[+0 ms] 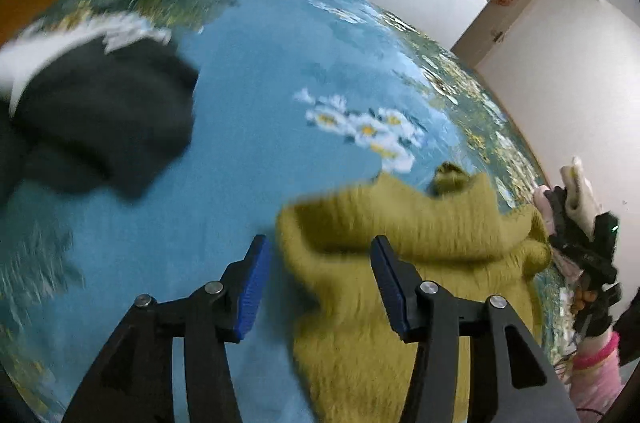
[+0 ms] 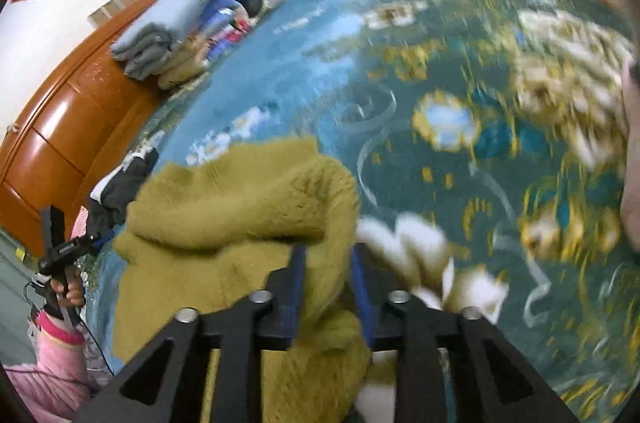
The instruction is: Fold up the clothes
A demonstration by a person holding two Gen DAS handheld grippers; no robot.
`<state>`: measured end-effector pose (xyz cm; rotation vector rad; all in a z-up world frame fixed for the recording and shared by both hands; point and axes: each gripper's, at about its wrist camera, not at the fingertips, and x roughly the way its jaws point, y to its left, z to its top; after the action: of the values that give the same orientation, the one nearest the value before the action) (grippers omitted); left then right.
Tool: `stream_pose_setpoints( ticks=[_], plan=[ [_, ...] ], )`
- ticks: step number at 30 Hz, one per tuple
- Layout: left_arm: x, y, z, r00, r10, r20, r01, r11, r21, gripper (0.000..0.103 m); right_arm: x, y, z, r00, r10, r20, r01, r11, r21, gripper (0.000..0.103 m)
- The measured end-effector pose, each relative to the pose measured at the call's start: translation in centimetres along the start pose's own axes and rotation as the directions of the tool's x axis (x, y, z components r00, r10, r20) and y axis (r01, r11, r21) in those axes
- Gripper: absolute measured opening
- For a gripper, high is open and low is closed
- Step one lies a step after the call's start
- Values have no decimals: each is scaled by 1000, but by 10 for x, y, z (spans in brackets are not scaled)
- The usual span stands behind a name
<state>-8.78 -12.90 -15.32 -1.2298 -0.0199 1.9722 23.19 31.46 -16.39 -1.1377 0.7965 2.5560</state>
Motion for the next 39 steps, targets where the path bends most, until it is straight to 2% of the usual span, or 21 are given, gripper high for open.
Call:
stream_pose_setpoints(
  ticks=[6, 8, 10, 13, 17, 21, 22, 23, 25, 26, 27, 28, 29, 30, 31, 35, 36, 37, 38, 39],
  plan=[
    [58, -52, 68, 997, 6, -73, 0, 997, 81, 54, 37, 42, 65, 999, 29, -29, -31, 997, -65, 34],
    [88, -63, 78, 991, 28, -132, -14, 994, 109, 55, 63, 56, 82, 997, 15, -70, -23, 994, -107, 39],
    [117, -69, 77, 976, 52, -213, -25, 992, 127, 55, 101, 66, 93, 987, -37, -158, 13, 989, -151, 41],
    [146, -74, 67, 956, 80, -282, -34, 986, 163, 55, 139, 64, 93, 967, -110, -230, 64, 978, -198, 41],
    [160, -70, 56, 946, 12, -325, 35, 990, 139, 55, 161, 47, 91, 954, -134, -270, 83, 978, -193, 43],
    [165, -78, 53, 946, 16, -323, 38, 987, 158, 53, 171, 40, 93, 950, -133, -284, 79, 978, -193, 49],
    [166, -80, 54, 946, 17, -324, 38, 986, 162, 49, 174, 39, 93, 950, -125, -285, 73, 979, -189, 50],
    [166, -81, 54, 945, 20, -325, 37, 985, 168, 33, 176, 38, 94, 951, -117, -285, 66, 981, -184, 50],
    [162, -82, 54, 944, 33, -329, 29, 983, 182, 25, 175, 41, 93, 952, -100, -289, 49, 983, -180, 49],
    [161, -84, 55, 946, 49, -322, 17, 980, 200, 14, 175, 44, 92, 949, -98, -299, 45, 982, -181, 44],
    [159, -86, 57, 948, 62, -311, 8, 976, 217, 11, 174, 46, 90, 946, -99, -309, 42, 982, -185, 42],
    [155, -87, 58, 952, 63, -299, 5, 976, 219, 9, 172, 49, 89, 944, -109, -313, 48, 979, -198, 35],
    [150, -86, 62, 956, 55, -287, 9, 977, 215, 7, 170, 51, 88, 941, -120, -315, 54, 976, -210, 23],
    [148, -87, 65, 961, 53, -272, 7, 976, 216, 7, 167, 52, 88, 941, -132, -313, 65, 974, -218, 18],
    [147, -91, 70, 967, 63, -247, -5, 974, 228, 5, 165, 51, 90, 943, -137, -304, 71, 974, -217, 14],
    [132, -111, 99, 987, 108, -117, -73, 960, 269, 4, 144, 51, 114, 964, -173, -200, 130, 969, -210, 13],
    [125, -113, 109, 991, 111, -78, -86, 959, 272, 4, 135, 52, 126, 972, -178, -155, 146, 969, -200, 13],
    [114, -116, 121, 995, 100, -5, -95, 958, 271, 4, 125, 54, 136, 976, -189, -109, 165, 966, -201, 12],
    [101, -120, 133, 992, 81, 92, -103, 959, 263, 4, 115, 56, 147, 978, -201, -56, 186, 962, -200, 12],
    [86, -120, 144, 981, 60, 185, -106, 963, 247, 4, 99, 60, 160, 976, -218, 32, 220, 956, -196, 12]
  ],
)
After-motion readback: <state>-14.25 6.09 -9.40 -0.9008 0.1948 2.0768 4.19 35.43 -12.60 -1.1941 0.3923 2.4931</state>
